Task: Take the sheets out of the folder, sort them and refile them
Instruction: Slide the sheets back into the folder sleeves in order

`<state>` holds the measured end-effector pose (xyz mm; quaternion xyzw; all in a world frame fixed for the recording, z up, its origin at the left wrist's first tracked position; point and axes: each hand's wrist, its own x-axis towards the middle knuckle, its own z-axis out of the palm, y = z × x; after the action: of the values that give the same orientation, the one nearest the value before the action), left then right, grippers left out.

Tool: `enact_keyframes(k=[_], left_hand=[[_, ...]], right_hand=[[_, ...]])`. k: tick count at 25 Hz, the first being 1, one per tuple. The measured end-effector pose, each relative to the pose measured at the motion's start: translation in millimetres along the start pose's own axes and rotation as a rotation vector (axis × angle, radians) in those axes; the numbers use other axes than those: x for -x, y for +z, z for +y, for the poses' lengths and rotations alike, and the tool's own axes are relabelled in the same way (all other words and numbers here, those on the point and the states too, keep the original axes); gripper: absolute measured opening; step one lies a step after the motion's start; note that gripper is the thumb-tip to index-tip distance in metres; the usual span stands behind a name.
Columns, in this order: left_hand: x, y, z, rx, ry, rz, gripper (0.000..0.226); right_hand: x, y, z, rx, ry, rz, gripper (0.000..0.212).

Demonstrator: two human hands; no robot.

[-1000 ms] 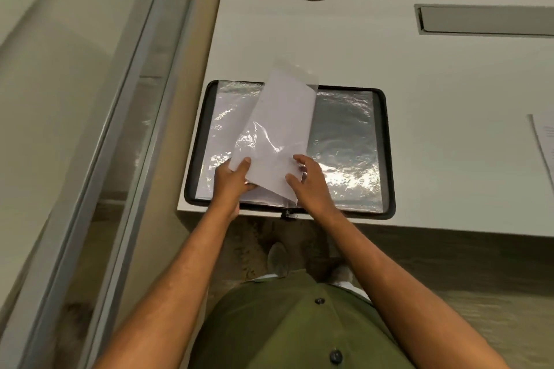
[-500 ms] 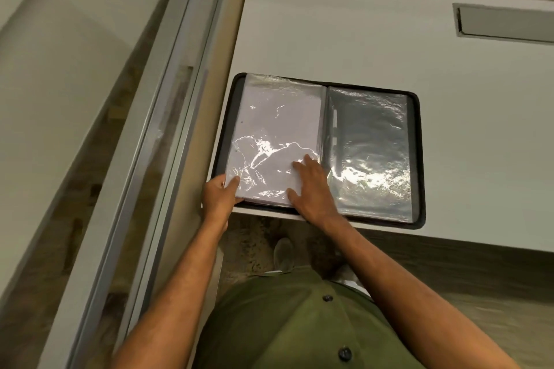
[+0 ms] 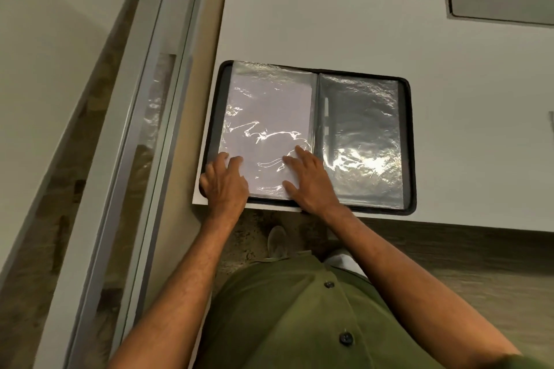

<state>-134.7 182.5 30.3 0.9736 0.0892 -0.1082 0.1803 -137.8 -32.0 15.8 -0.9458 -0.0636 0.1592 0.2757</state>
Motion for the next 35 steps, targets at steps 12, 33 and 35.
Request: enact_keyframes(k=[12, 33, 35], left_hand=[[-16.7, 36.2, 159.8, 0.094, 0.496, -0.252, 0.048], [109.4, 238.5, 670.3, 0.014, 0.777, -0.492, 0.061], [110.2, 252.1, 691.2, -0.038, 0.767, -0.503, 0.069]], right_hand=[[53.6, -85.2, 122.1, -0.106, 0.192, 0.293, 0.057], [273.7, -308.9, 546.3, -0.115, 0.585, 0.556, 0.06], [278.1, -318.6, 568.9, -0.132, 0.622, 0.563, 0.06]])
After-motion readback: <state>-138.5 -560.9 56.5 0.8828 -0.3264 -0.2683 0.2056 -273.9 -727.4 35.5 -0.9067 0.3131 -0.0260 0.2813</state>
